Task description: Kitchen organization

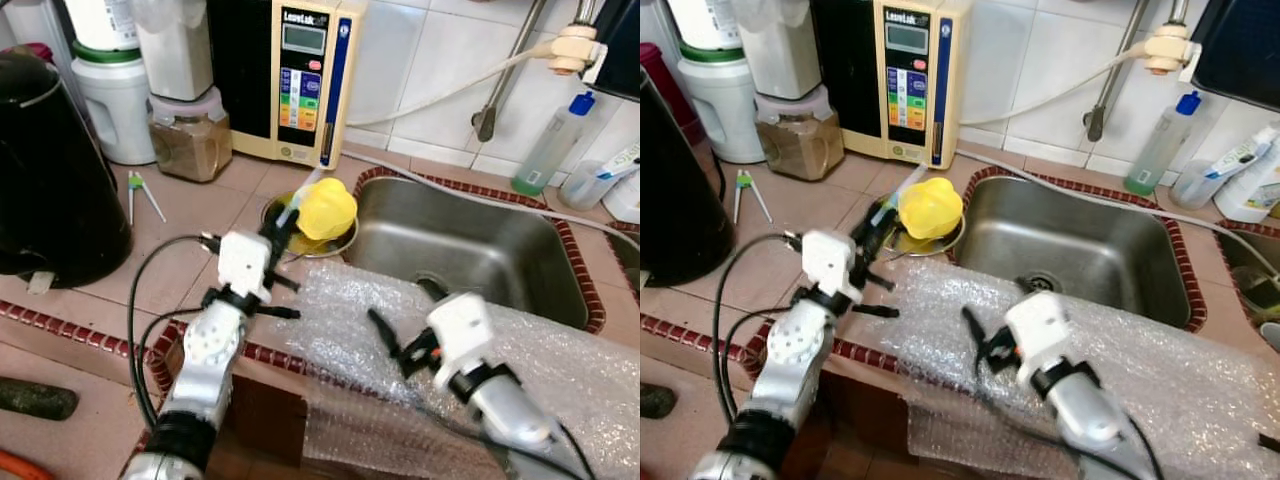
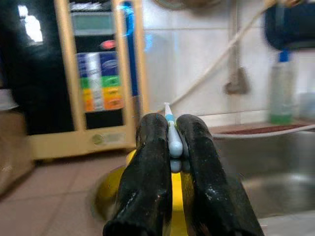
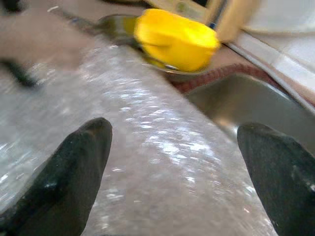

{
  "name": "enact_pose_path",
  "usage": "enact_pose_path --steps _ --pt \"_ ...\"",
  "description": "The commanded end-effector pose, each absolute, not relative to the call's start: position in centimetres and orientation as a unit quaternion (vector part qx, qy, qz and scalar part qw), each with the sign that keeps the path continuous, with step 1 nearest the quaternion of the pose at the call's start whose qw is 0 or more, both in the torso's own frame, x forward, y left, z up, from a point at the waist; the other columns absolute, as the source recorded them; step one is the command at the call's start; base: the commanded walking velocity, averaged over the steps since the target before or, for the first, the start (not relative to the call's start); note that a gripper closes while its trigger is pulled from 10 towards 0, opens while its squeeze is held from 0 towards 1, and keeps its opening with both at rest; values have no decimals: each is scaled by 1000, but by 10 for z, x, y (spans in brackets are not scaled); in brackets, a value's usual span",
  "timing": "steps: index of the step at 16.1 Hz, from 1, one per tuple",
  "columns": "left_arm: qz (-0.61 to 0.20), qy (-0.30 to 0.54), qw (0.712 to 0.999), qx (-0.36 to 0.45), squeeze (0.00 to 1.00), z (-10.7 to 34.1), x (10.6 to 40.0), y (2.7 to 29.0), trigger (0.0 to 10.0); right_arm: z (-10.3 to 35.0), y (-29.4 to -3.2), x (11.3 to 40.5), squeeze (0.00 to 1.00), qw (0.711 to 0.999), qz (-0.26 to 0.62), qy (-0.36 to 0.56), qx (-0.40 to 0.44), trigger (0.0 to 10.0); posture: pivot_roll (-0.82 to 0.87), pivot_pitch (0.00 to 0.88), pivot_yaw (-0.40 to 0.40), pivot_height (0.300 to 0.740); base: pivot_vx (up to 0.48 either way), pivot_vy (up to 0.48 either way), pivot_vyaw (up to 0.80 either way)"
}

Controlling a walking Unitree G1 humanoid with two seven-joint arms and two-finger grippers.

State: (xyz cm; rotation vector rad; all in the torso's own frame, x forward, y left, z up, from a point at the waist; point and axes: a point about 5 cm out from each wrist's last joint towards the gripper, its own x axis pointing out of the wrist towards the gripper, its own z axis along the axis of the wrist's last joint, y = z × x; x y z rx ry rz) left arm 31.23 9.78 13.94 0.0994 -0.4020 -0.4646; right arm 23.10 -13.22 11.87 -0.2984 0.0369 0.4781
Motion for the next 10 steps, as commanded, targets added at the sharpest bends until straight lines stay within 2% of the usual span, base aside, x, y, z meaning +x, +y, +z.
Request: enact_pose_path --steps 1,3,7,10 --pt "-250 -210 944 40 0 149 311 90 0 118 -134 232 0 955 240 14 -176 10000 102 0 -97 740 0 0 0" --pt "-292 -212 932 25 0 162 304 82 0 122 -138 237 0 954 232 -1 -189 10000 110 0 -104 740 0 0 0" --pt "-306 -224 925 27 0 175 302 81 0 128 -142 244 0 945 224 -34 -235 10000 112 0 -99 740 0 0 0" --pt "-359 -170 917 31 0 171 293 77 0 130 -152 248 0 944 202 -45 -258 10000 109 0 -91 740 0 0 0"
